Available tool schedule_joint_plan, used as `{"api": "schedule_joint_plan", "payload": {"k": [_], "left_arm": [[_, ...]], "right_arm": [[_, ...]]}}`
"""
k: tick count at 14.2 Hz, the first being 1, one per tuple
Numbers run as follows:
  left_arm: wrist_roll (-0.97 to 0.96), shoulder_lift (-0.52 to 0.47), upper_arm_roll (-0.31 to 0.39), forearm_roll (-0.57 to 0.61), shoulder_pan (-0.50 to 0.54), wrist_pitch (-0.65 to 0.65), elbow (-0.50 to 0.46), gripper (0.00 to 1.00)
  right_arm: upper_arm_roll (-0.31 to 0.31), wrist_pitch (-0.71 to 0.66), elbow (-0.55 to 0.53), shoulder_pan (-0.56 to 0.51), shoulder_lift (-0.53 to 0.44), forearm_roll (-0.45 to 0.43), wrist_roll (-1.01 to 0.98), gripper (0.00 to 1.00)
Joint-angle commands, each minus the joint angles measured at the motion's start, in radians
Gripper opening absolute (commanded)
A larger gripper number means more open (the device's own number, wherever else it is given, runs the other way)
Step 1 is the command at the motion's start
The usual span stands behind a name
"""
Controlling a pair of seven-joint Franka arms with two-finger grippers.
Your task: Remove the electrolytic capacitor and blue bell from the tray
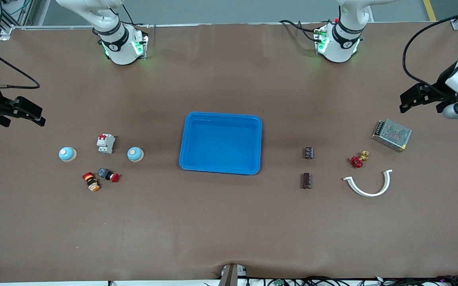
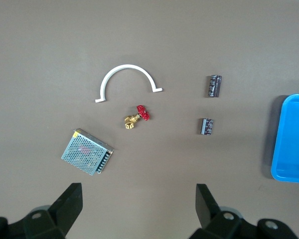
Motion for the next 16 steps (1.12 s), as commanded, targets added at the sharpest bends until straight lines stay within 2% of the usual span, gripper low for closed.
{"api": "schedule_joint_plan", "payload": {"k": [1,5,9,13,16], "left_arm": [[0.034,0.001,0.044,-0.023,-0.042,-0.07,0.062,1.0],[0.049,0.037,0.047,-0.064,-0.066,-0.092,0.125,1.0],[0.115,0.038,0.041,-0.05,-0.072,-0.091,0.125,1.0],[0.103,0.038,0.037,-0.044,-0.083,-0.092,0.124,1.0],[0.101,0.046,0.036,0.012,-0.085,-0.091,0.124,1.0]], "right_arm": [[0.0,-0.001,-0.001,-0.001,-0.002,-0.011,0.001,1.0],[-0.003,0.012,0.002,-0.009,0.006,-0.014,0.001,1.0],[-0.006,-0.002,0.019,-0.024,0.001,-0.011,-0.004,1.0],[-0.003,-0.002,0.027,-0.016,0.001,-0.005,0.007,1.0],[-0.003,0.001,0.028,-0.022,0.002,0.003,0.009,1.0]]}}
